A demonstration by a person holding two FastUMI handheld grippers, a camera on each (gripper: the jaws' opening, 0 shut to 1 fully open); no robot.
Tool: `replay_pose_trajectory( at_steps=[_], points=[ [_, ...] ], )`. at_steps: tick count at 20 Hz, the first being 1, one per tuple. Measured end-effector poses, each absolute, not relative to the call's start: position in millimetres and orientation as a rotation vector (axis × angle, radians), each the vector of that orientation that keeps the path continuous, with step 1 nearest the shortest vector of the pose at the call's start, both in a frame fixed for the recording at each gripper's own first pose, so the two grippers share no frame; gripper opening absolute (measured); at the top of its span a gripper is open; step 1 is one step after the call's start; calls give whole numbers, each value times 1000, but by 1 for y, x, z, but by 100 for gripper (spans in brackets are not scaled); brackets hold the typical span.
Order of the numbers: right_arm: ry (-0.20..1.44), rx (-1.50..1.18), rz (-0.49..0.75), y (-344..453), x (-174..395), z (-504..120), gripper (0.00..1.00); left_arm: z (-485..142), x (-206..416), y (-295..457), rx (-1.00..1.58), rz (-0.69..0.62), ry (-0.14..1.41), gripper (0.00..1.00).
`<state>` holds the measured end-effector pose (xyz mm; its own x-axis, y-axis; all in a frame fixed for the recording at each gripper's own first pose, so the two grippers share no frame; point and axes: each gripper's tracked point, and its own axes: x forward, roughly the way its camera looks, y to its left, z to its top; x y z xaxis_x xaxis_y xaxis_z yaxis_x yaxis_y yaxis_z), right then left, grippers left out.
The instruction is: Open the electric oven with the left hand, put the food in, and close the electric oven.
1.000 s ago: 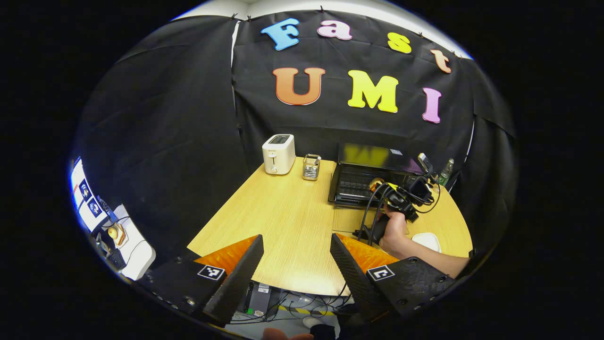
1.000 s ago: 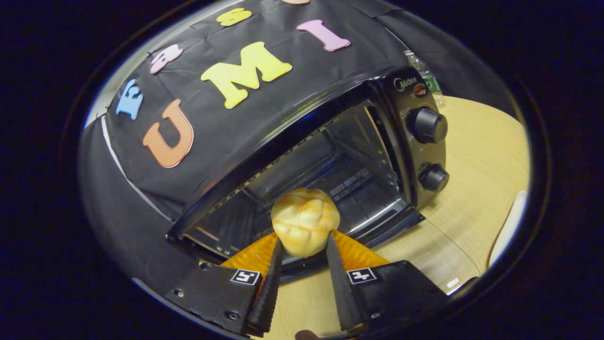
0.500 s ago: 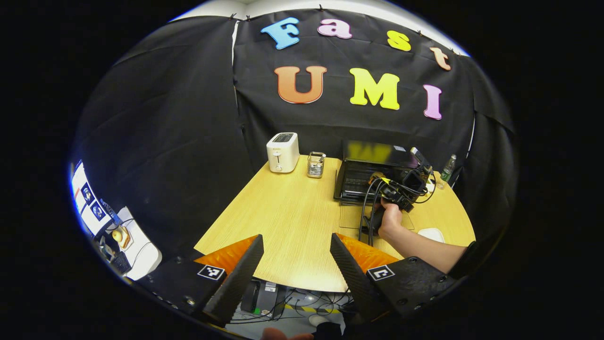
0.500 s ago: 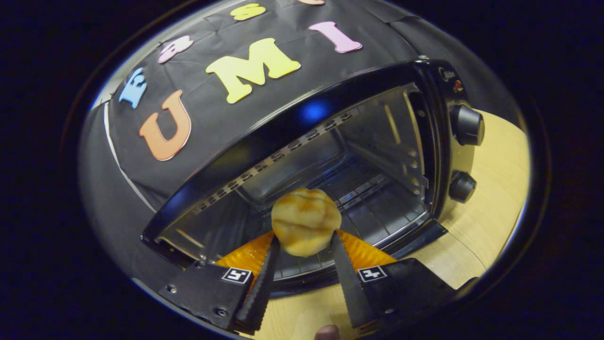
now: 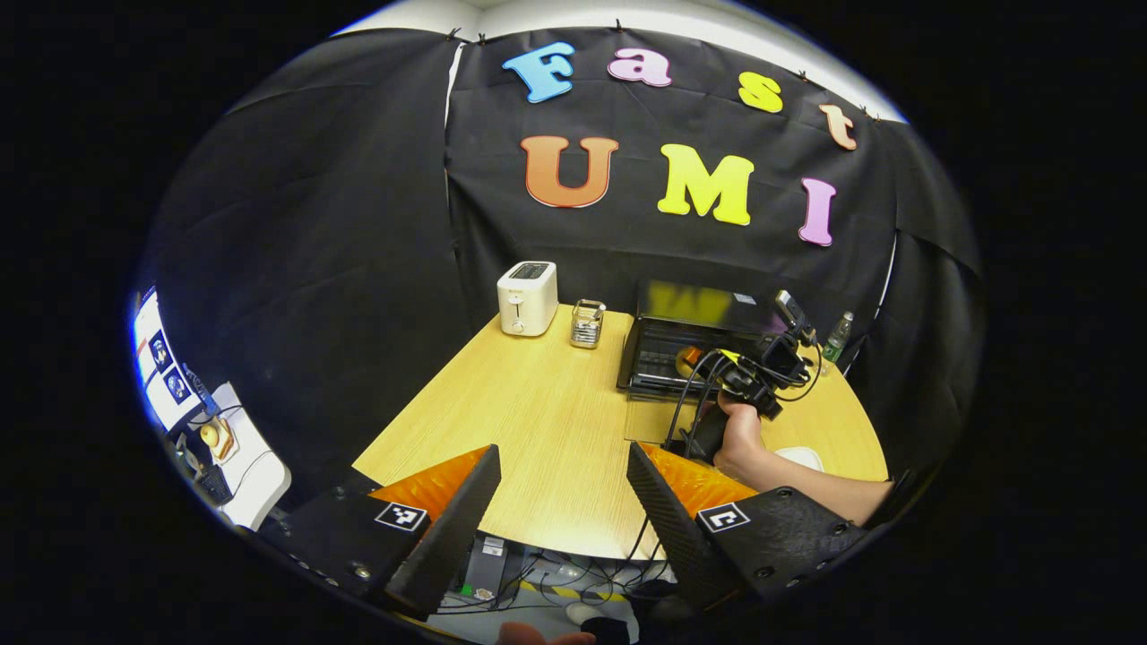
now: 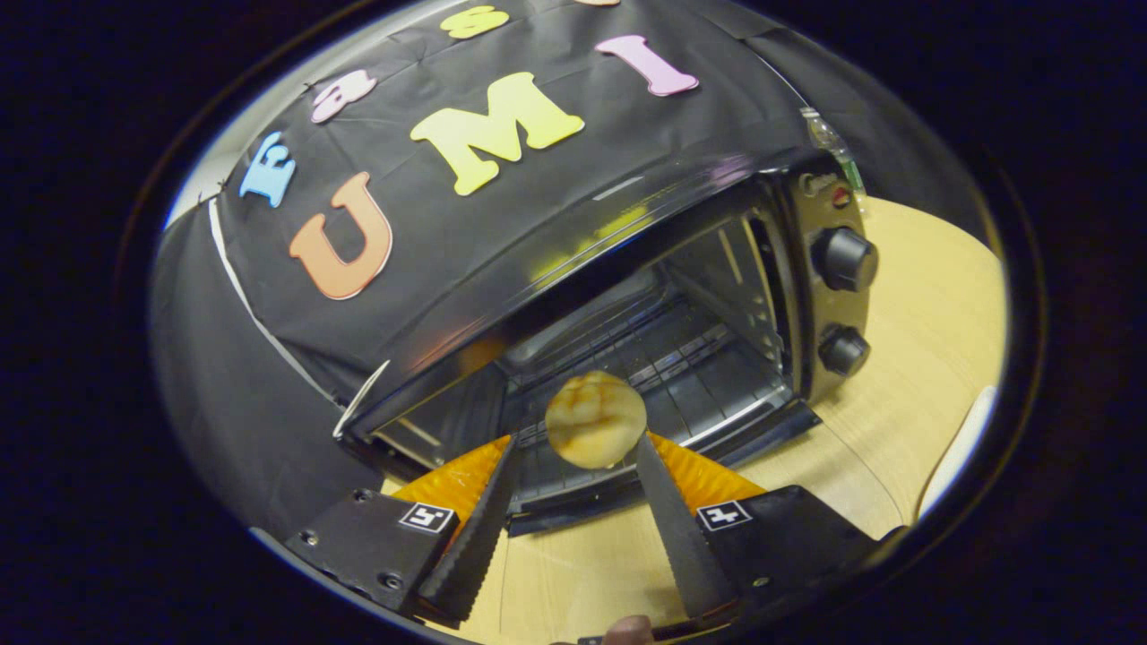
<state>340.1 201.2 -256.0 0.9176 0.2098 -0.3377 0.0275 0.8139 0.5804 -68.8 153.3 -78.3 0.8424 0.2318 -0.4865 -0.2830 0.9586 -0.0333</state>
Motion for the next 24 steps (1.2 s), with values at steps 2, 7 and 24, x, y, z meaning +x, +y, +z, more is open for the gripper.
replay_pose_trajectory(
  at_steps=[2,7,24],
  points=[
    [423,623,124,203,314,-254,85,-79,-70,149,-119,269,487,94],
    [451,546,180,190,238,-243,87,-82,-75,134,-152,245,462,94],
    [356,99,235,66,83,-173,95,-160,-26,40,-196,35,525,94]
  ],
)
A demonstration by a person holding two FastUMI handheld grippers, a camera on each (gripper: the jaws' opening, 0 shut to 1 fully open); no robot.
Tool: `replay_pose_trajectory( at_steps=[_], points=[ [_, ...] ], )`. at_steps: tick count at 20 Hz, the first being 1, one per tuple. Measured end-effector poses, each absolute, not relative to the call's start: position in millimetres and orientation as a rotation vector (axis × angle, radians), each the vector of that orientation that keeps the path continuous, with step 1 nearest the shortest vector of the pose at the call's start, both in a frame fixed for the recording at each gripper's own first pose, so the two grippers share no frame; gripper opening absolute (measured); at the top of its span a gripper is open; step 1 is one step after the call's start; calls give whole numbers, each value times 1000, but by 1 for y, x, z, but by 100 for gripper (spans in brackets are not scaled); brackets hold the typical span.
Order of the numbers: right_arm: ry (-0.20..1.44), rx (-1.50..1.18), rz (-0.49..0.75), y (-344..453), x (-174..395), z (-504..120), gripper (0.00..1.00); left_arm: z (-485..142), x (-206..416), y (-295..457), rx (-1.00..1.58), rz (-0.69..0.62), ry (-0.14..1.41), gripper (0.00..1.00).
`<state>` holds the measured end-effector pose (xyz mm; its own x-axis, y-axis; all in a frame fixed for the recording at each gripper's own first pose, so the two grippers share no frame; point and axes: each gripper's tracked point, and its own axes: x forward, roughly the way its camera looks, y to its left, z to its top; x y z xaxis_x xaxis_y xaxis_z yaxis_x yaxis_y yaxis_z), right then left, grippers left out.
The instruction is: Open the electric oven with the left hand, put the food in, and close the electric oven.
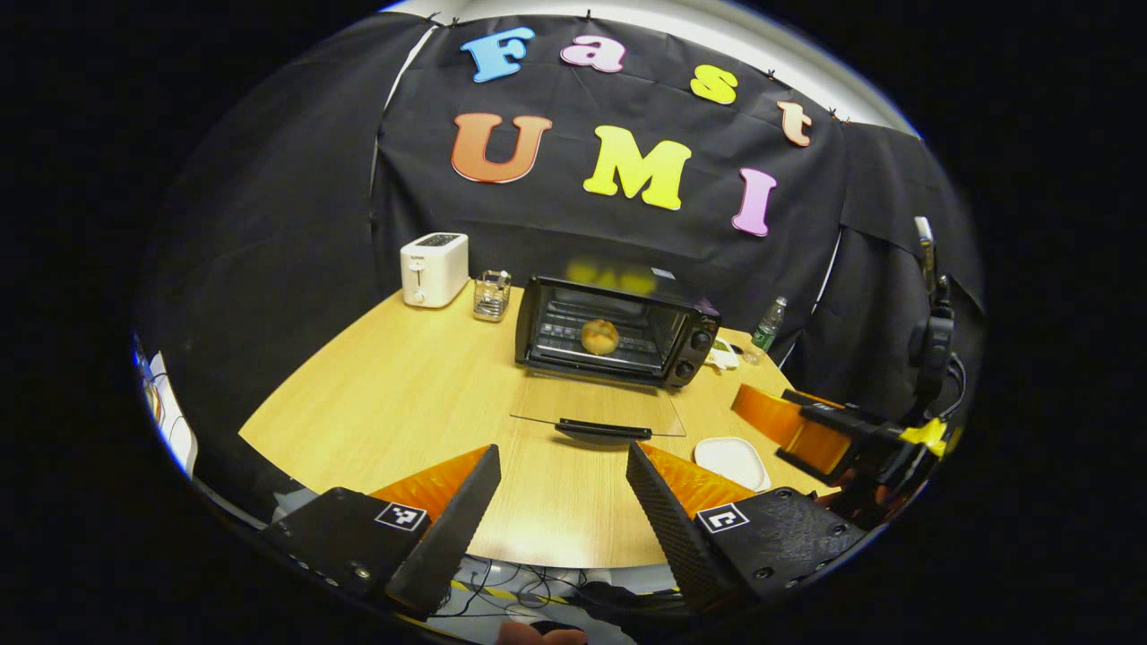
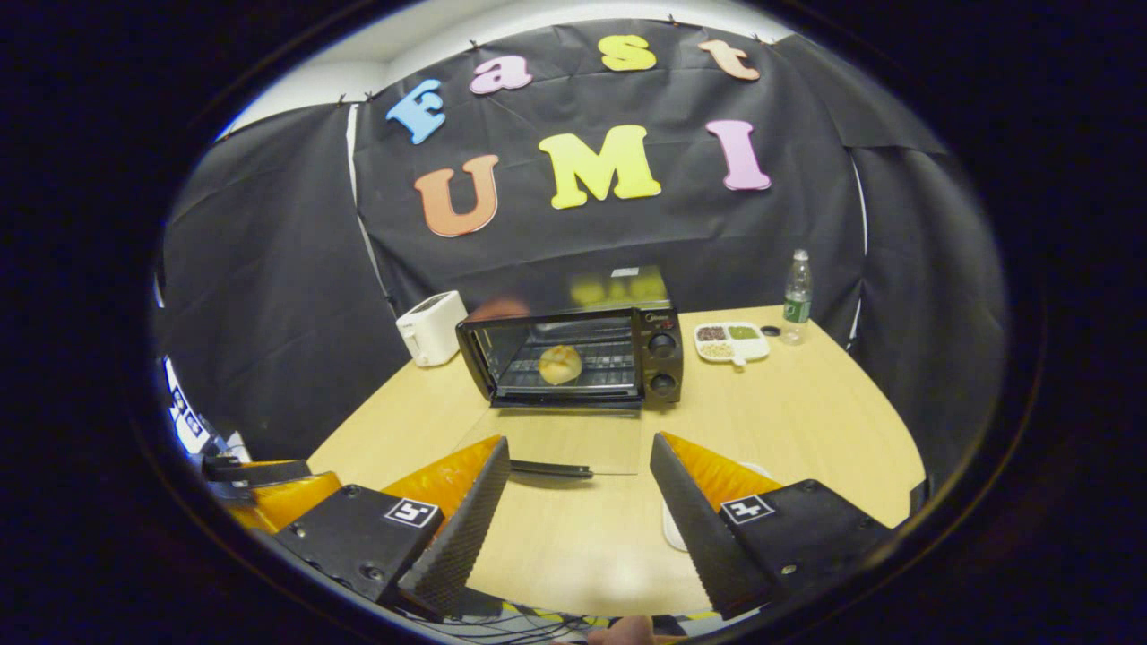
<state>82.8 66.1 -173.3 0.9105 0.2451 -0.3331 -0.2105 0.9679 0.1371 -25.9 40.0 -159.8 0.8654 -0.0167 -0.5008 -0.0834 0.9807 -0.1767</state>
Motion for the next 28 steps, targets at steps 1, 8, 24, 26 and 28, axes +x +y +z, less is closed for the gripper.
replay_pose_trajectory(
  at_steps=[1,8,24,26,28],
  points=[
    [351,86,232,59,81,-169,95,-168,-21,36,-198,27,538,94],
    [353,6,165,1,77,-162,96,-255,29,-15,-210,-58,656,94],
    [494,26,156,-66,156,-202,97,-366,130,-44,-147,-31,860,95],
    [498,28,191,-58,166,-202,97,-358,132,-44,-155,-17,840,94],
    [481,15,215,-53,176,-200,97,-340,132,-46,-148,-16,806,94]
  ],
)
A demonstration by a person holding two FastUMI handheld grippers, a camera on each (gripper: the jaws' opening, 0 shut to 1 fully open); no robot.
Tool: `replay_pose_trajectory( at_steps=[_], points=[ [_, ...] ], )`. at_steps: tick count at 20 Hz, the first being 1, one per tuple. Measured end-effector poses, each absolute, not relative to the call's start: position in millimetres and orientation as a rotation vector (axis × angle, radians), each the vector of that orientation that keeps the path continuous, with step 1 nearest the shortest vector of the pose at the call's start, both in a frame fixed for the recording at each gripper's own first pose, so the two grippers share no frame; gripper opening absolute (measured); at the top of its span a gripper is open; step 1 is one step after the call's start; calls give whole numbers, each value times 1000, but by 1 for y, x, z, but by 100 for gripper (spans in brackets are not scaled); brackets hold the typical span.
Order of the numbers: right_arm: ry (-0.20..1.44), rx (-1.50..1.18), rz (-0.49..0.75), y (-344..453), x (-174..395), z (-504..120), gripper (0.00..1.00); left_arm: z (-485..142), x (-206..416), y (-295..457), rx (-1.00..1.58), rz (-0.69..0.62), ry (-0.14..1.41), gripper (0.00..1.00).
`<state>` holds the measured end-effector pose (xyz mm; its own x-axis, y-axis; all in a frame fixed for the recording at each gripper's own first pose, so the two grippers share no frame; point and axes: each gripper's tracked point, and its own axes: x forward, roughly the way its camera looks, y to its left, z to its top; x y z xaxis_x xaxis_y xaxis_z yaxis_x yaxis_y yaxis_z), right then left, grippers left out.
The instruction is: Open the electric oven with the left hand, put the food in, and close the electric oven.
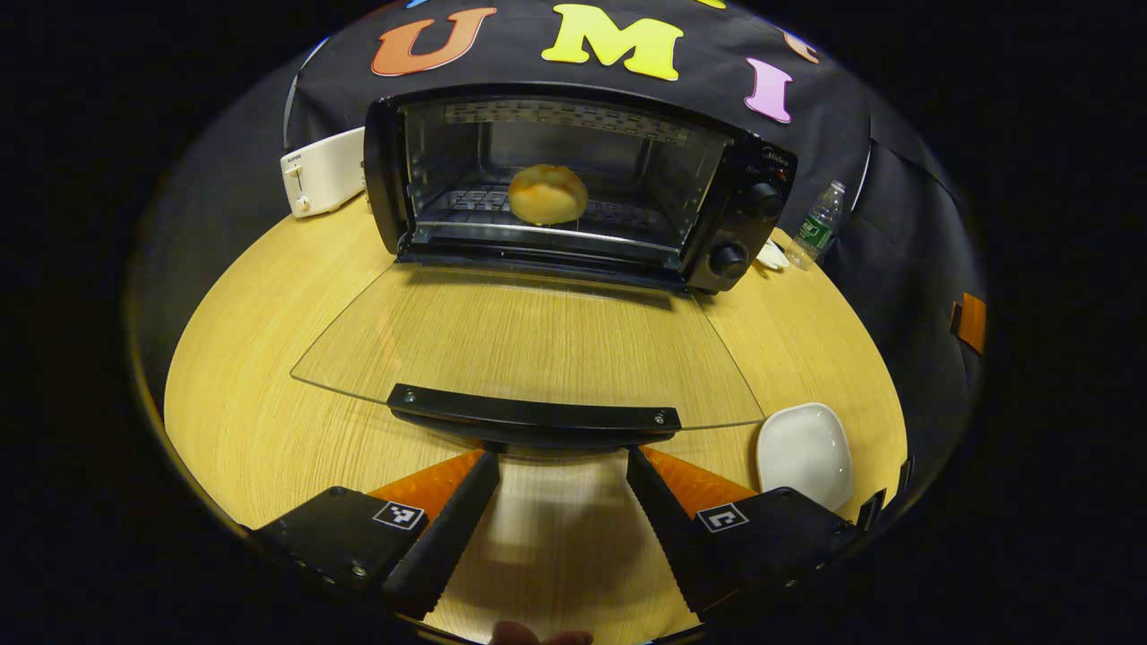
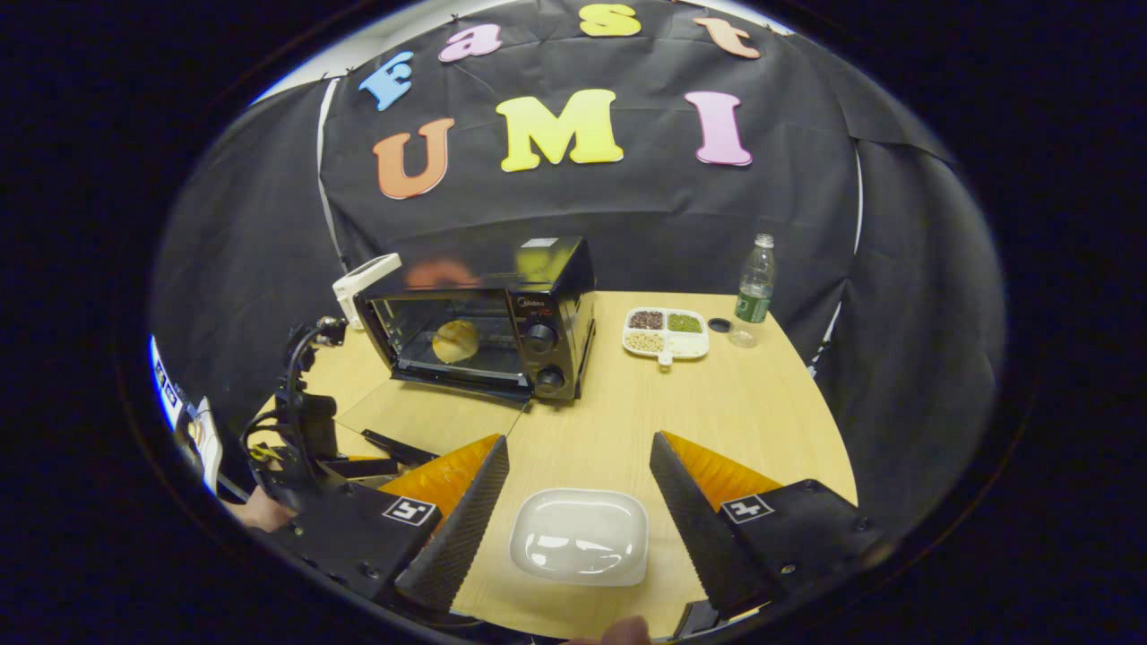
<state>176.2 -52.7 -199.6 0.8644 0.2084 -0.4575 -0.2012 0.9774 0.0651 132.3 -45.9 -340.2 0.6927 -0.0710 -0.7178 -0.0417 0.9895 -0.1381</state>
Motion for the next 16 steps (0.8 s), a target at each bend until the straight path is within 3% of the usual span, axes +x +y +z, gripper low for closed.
replay_pose_trajectory(
  at_steps=[2,3,4,8,16],
  points=[
    [461,4,233,-47,181,-193,96,-309,141,-41,-132,-13,738,95],
    [451,5,246,-42,182,-191,97,-291,152,-39,-125,-14,687,89],
    [443,1,253,-39,182,-188,97,-273,165,-35,-110,-6,639,98],
    [381,2,237,-32,169,-162,97,-208,192,-30,-120,-22,502,94],
    [212,35,181,-2,107,-90,97,-69,111,10,-118,-27,262,94]
  ],
)
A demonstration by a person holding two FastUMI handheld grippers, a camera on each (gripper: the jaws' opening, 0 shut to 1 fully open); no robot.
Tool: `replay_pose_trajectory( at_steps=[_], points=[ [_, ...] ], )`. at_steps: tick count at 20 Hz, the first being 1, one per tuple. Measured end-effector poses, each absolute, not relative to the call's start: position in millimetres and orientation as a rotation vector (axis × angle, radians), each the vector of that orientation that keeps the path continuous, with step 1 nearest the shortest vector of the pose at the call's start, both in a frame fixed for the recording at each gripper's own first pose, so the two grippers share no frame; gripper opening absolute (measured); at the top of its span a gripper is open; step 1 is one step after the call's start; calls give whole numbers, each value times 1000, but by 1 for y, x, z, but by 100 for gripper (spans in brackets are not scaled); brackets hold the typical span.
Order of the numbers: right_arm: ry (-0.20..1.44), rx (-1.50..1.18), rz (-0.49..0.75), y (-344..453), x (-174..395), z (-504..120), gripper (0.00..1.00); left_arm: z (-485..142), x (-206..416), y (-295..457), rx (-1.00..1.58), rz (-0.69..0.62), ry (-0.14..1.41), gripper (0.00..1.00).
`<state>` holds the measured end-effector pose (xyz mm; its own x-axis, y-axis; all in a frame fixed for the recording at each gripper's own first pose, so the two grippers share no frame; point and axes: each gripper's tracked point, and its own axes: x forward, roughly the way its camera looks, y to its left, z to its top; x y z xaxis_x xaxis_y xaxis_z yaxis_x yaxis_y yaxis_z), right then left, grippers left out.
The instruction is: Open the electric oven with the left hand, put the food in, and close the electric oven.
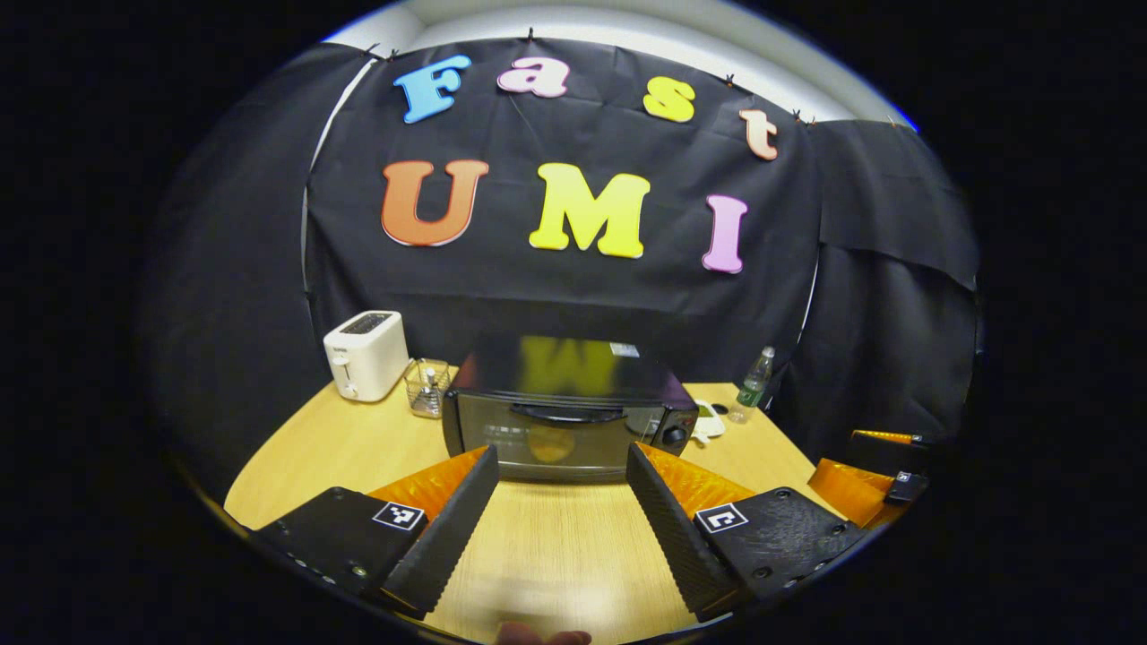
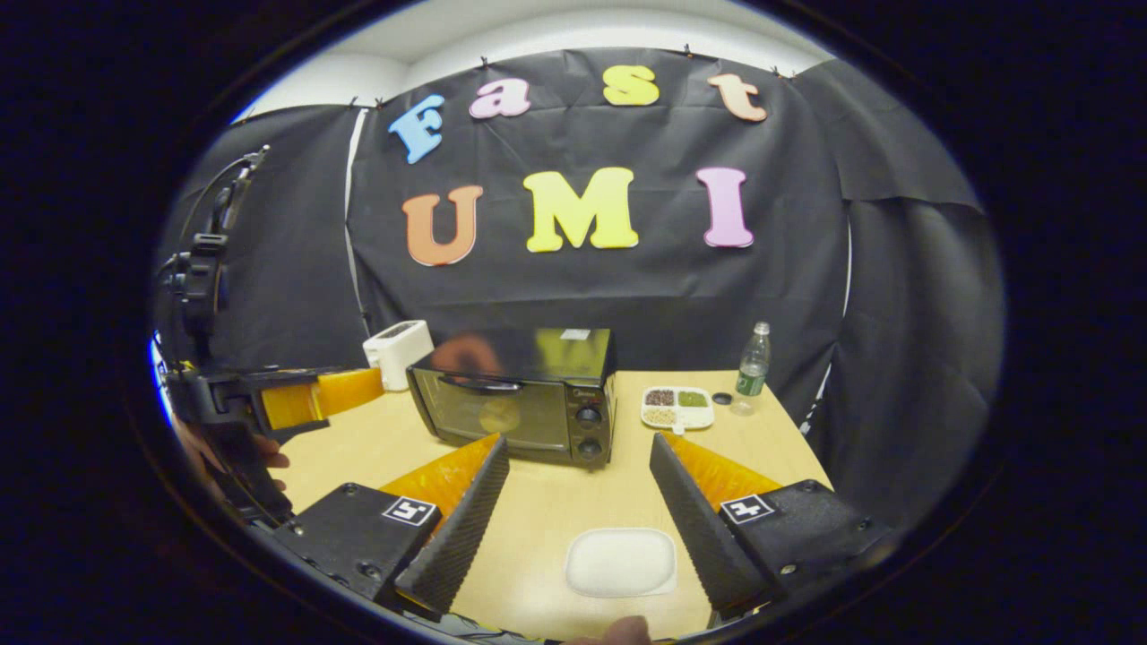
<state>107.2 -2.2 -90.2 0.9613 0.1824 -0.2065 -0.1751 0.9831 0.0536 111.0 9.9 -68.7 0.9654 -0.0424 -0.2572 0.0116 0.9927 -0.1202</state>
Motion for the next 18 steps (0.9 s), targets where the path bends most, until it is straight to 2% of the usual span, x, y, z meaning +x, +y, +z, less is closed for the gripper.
replay_pose_trajectory(
  at_steps=[4,11,18],
  points=[
    [134,40,145,14,56,-57,97,-17,43,30,-115,-14,165,94],
    [48,53,102,40,-40,-28,96,27,-69,48,-110,-7,65,94],
    [25,69,70,50,-99,-26,96,36,-123,40,-104,-33,24,94]
  ],
)
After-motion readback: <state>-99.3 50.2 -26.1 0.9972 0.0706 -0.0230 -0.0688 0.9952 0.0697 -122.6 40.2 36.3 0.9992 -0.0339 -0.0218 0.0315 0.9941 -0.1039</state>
